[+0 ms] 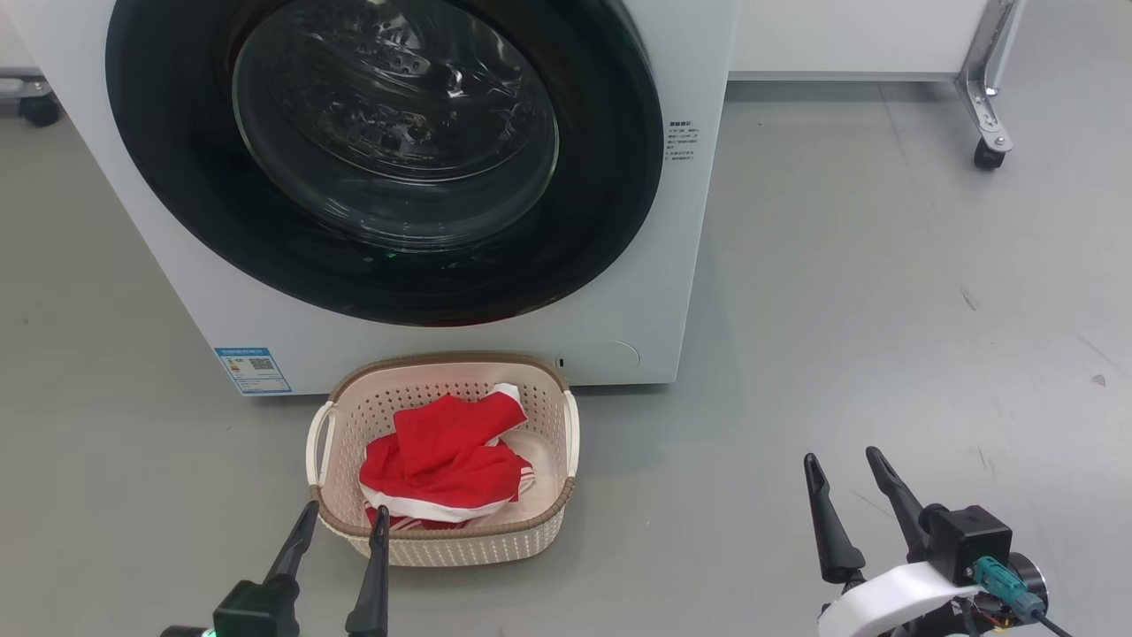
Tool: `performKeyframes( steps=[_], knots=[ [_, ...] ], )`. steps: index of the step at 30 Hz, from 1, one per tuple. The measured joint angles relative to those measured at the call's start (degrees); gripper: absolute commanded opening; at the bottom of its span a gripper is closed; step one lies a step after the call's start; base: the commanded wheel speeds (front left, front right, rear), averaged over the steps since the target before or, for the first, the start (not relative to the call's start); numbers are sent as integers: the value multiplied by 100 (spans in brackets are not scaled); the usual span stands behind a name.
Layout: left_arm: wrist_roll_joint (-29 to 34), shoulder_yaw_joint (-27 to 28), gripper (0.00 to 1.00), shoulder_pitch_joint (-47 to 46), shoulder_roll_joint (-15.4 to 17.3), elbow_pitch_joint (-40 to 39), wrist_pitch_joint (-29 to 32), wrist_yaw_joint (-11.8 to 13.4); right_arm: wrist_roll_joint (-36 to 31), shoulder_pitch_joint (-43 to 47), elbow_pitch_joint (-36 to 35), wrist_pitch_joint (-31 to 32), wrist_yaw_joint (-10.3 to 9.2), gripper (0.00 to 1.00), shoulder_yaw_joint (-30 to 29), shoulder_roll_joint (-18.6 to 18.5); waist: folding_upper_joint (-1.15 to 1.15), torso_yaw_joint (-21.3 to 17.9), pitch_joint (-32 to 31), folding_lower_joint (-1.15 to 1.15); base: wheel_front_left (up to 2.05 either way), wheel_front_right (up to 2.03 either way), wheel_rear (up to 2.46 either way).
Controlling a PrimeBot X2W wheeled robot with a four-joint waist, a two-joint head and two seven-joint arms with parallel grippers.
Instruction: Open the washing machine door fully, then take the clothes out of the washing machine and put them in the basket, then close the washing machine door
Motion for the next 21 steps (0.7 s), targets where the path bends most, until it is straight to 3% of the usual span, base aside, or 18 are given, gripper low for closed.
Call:
performKeyframes(
  steps=[12, 13, 21],
  knots=[
    [-13, -3, 100, 62, 4, -31, 45, 0, -25, 99, -85, 0, -42, 100, 0, 4, 0, -15, -18, 0, 0, 0, 0],
    [-13, -7, 0, 62, 4, -32, 45, 0, -25, 102, -93, 0, -42, 0, -2, 4, 0, -16, -19, 0, 0, 0, 0],
    [-15, -92, 0, 167, -81, 387, 52, 0, -19, 335, 310, 3, -41, 0, 31, 53, 0, -18, -20, 0, 0, 0, 0]
  ],
)
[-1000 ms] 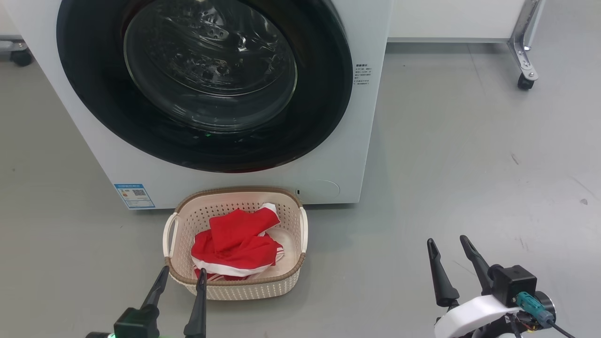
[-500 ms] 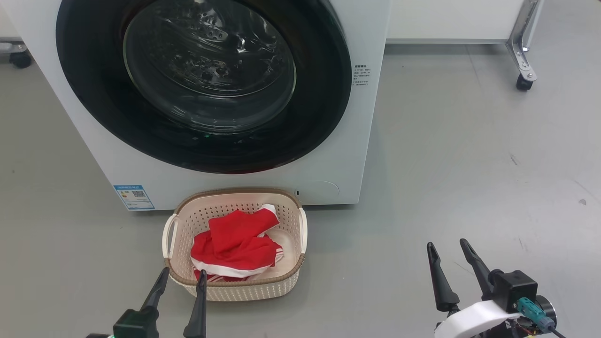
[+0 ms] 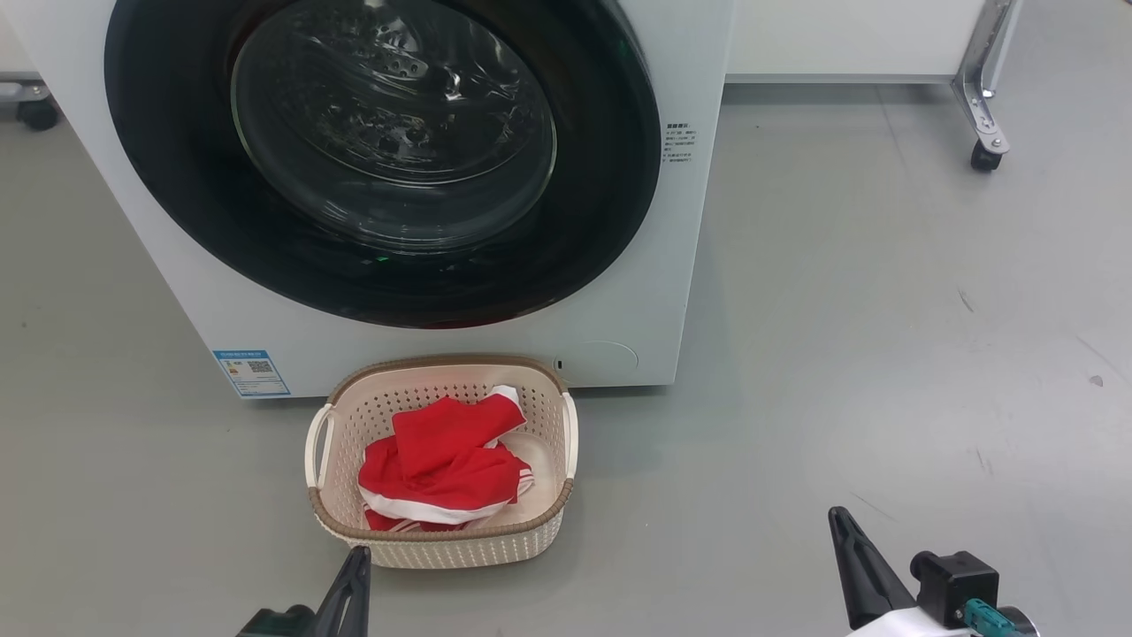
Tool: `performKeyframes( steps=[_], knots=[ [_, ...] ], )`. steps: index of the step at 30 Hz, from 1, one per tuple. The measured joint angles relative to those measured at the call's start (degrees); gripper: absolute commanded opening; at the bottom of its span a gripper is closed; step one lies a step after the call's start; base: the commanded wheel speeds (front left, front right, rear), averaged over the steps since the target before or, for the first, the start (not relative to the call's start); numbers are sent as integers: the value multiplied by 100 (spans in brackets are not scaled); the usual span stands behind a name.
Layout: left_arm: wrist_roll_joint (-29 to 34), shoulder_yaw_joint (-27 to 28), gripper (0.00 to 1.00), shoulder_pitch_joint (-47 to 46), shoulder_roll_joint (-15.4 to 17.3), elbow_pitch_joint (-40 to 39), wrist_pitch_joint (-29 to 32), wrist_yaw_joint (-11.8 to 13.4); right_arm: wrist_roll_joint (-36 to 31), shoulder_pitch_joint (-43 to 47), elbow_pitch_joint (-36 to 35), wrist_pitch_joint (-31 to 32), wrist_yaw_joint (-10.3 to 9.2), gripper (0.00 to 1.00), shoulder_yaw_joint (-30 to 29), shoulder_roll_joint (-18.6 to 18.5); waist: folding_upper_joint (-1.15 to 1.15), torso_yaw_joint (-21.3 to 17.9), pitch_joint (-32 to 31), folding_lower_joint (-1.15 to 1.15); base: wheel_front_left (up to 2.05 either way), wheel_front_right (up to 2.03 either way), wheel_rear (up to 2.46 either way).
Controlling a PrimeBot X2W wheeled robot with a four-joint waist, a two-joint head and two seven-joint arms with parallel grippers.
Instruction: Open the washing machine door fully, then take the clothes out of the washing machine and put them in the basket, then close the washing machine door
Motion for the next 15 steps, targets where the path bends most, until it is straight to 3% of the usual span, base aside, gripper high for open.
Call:
performKeyframes(
  steps=[15],
  knots=[
    [-1139, 151, 0, 15, -8, -45, 120, -118, 1117, 3, -74, 205, 68, 0, -178, 13, 0, -13, 11, 0, 0, 0, 0]
  ],
)
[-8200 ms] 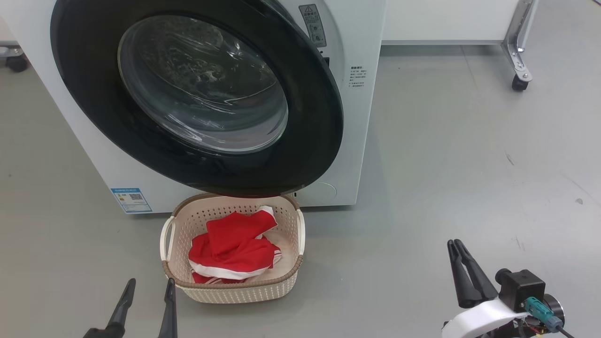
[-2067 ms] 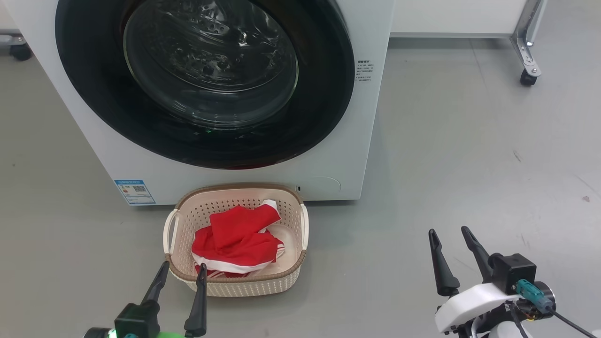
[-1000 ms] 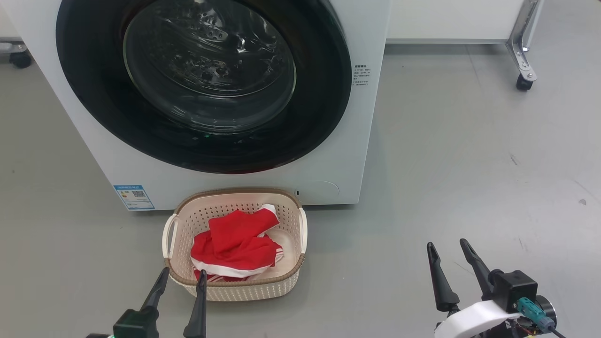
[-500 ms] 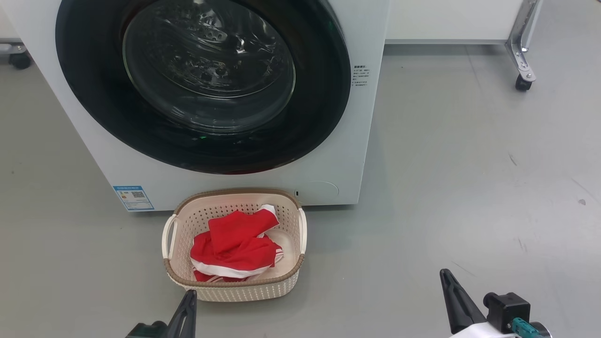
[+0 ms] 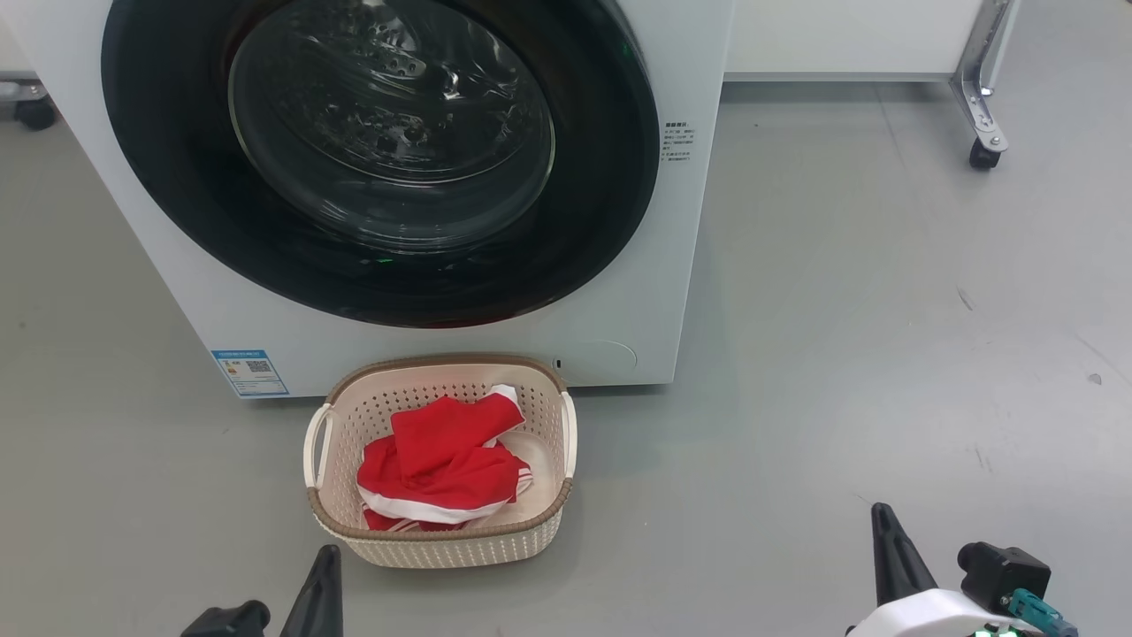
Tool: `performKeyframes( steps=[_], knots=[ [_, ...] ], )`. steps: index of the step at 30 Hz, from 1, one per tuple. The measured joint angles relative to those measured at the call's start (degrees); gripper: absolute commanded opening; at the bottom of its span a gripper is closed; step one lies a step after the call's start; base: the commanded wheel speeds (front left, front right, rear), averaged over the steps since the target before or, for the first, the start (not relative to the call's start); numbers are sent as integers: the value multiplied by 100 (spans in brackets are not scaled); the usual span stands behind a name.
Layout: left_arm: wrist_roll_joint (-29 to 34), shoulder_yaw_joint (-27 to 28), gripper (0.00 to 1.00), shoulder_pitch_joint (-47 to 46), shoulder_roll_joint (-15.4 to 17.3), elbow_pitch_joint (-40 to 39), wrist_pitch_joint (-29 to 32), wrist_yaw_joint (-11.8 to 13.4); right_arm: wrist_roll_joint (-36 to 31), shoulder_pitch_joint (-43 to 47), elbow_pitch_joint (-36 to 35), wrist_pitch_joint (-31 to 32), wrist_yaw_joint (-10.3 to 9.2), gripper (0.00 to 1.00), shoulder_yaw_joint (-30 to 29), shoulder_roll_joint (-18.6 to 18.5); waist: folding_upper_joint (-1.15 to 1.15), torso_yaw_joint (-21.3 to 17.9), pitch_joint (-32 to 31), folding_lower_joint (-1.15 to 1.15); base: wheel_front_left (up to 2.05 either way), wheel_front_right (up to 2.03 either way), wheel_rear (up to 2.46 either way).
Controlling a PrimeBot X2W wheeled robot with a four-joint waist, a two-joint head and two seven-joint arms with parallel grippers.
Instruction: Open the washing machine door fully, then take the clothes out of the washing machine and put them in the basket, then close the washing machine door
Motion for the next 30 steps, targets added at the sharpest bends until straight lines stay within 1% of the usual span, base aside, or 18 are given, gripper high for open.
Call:
performKeyframes(
  steps=[30],
  knots=[
    [-2190, 476, 0, -259, 12, 60, 486, -213, 2126, -261, -49, 564, 180, 0, -541, 19, 0, -28, 18, 0, 0, 0, 0]
  ],
)
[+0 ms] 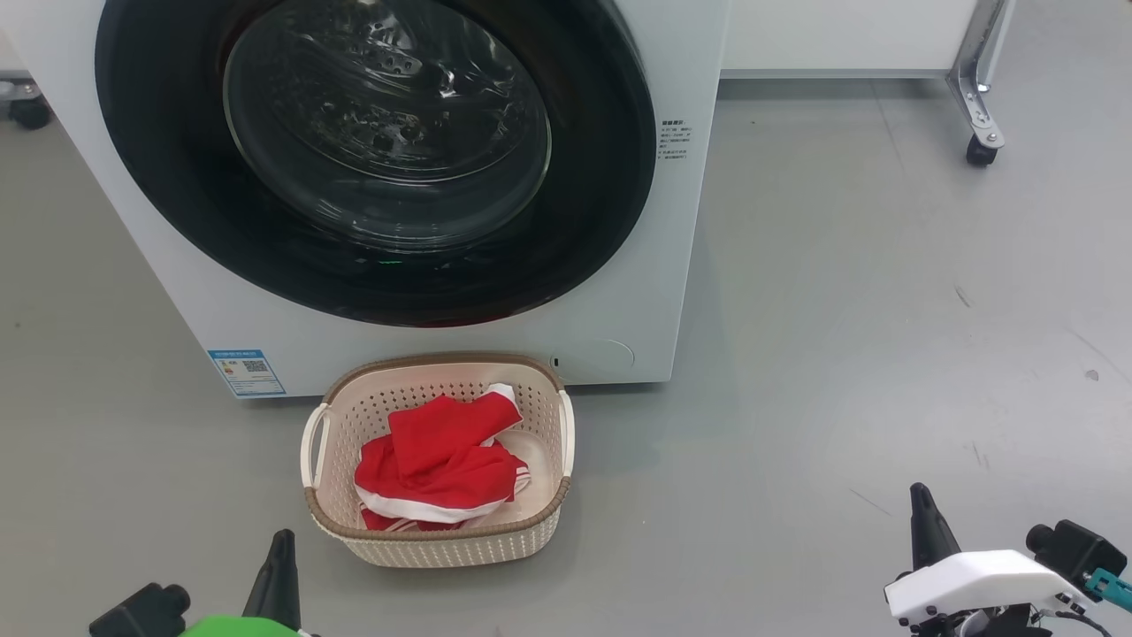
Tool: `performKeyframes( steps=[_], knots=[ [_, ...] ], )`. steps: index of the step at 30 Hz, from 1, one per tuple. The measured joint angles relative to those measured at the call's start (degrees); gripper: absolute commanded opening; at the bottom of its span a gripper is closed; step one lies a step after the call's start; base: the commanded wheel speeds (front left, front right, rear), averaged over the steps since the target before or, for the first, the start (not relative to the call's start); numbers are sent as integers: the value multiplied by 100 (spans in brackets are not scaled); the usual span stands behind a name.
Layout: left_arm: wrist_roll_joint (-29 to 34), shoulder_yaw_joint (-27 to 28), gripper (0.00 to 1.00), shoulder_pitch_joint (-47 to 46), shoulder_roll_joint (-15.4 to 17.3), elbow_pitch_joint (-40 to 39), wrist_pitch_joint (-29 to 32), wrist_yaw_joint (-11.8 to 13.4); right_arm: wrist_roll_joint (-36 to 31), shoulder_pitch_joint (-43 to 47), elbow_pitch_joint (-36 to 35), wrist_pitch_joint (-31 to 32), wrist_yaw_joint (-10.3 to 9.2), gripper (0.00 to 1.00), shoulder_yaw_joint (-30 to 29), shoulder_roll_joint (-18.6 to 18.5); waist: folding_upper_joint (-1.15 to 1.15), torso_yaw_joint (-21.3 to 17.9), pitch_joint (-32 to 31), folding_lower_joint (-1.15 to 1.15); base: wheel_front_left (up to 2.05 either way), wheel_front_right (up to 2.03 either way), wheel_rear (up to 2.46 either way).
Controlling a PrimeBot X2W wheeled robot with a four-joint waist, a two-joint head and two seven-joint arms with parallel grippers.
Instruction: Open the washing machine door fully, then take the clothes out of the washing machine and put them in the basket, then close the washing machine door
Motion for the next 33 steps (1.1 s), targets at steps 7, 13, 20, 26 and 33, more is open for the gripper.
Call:
performKeyframes(
  steps=[7, 13, 20, 26, 33],
  knots=[
    [-637, 119, 0, -105, 18, 68, 144, -91, 602, -74, 1, 149, 55, 0, -149, -21, 0, -7, 4, 0, 0, 0, 0],
    [-1076, 222, 0, -186, 25, 109, 204, -158, 1045, -141, 1, 265, 83, 0, -256, -29, 0, -13, 6, 0, 0, 0, 0],
    [-1644, 316, 0, -281, 47, 138, 327, -220, 1556, -242, 2, 408, 127, 0, -372, -33, 0, -19, 9, 0, 0, 0, 0],
    [-2084, 424, 0, -372, 54, 168, 428, -275, 2011, -284, 3, 501, 174, 0, -487, -37, 0, -24, 11, 0, 0, 0, 0],
    [-2606, 517, 0, -465, 65, 226, 515, -337, 2509, -370, 4, 643, 213, 0, -606, -43, 0, -30, 14, 0, 0, 0, 0]
  ],
)
